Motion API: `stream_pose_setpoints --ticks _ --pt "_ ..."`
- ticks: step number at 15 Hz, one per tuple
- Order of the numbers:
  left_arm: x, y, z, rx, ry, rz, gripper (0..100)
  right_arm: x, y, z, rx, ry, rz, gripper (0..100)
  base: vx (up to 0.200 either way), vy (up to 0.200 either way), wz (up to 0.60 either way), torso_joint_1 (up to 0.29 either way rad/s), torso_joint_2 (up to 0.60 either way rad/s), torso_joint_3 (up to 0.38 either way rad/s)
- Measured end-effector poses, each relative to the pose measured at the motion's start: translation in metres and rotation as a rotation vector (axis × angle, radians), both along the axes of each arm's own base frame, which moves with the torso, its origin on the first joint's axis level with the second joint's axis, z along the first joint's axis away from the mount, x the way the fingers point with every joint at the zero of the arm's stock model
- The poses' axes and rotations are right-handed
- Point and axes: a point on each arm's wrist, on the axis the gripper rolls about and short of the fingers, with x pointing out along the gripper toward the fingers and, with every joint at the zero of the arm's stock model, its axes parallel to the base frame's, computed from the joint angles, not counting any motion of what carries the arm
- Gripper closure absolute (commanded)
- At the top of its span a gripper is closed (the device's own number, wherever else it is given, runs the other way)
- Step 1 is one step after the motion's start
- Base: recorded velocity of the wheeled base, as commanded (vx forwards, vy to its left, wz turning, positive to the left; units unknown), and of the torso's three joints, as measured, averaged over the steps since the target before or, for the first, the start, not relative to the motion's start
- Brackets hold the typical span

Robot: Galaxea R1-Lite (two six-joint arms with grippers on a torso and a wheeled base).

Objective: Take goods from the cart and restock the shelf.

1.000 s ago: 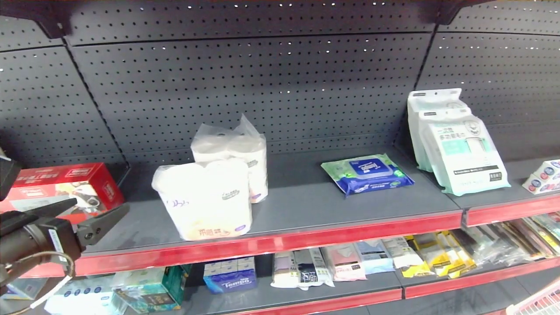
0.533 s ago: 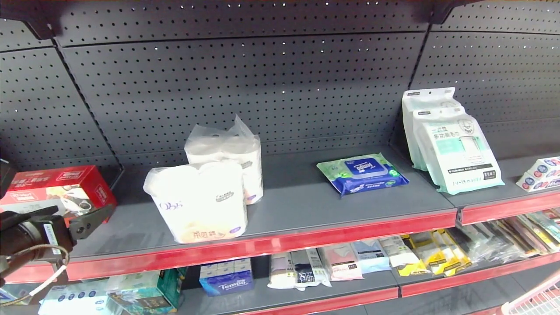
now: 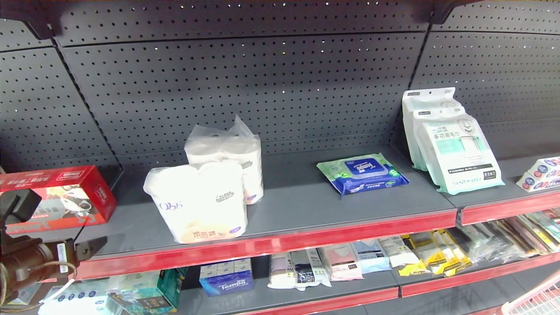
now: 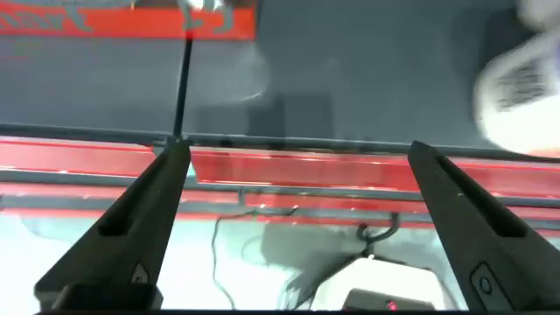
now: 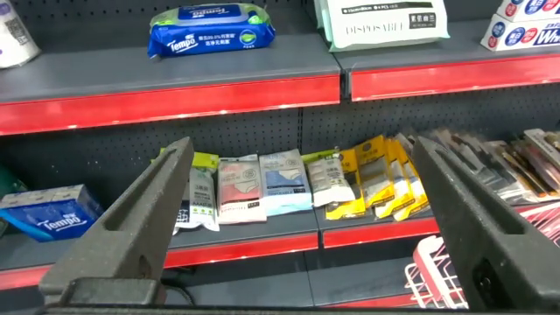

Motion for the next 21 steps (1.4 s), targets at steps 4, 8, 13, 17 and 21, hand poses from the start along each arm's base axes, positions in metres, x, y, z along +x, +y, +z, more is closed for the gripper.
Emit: stream_pose_setpoints --ticks 4,8,13,17,21 --pt "0.039 0.002 -0.014 0.049 -0.045 0.011 0 0.000 0.000 0.000 0.000 0.000 0.000 0 0.000 0.000 0.00 0.000 0.00 0.000" --pt "0.063 -0.009 -0.033 0.044 -0.004 -0.018 0 0.000 0.000 0.000 0.000 0.000 0.000 0 0.000 0.000 0.00 0.000 0.00 0.000" --pt "0.078 -0.020 -0.038 0.016 -0.016 -0.044 0 0.000 0.000 0.000 0.000 0.000 0.000 0 0.000 0.000 0.00 0.000 0.00 0.000" --pt "0.086 -0.022 -0.042 0.015 -0.034 -0.054 0 0.000 0.000 0.000 0.000 0.000 0.000 0 0.000 0.000 0.00 0.000 0.00 0.000" --pt "0.089 -0.031 -0.045 0.009 -0.027 -0.090 0 0.000 0.000 0.000 0.000 0.000 0.000 0 0.000 0.000 0.00 0.000 0.00 0.000"
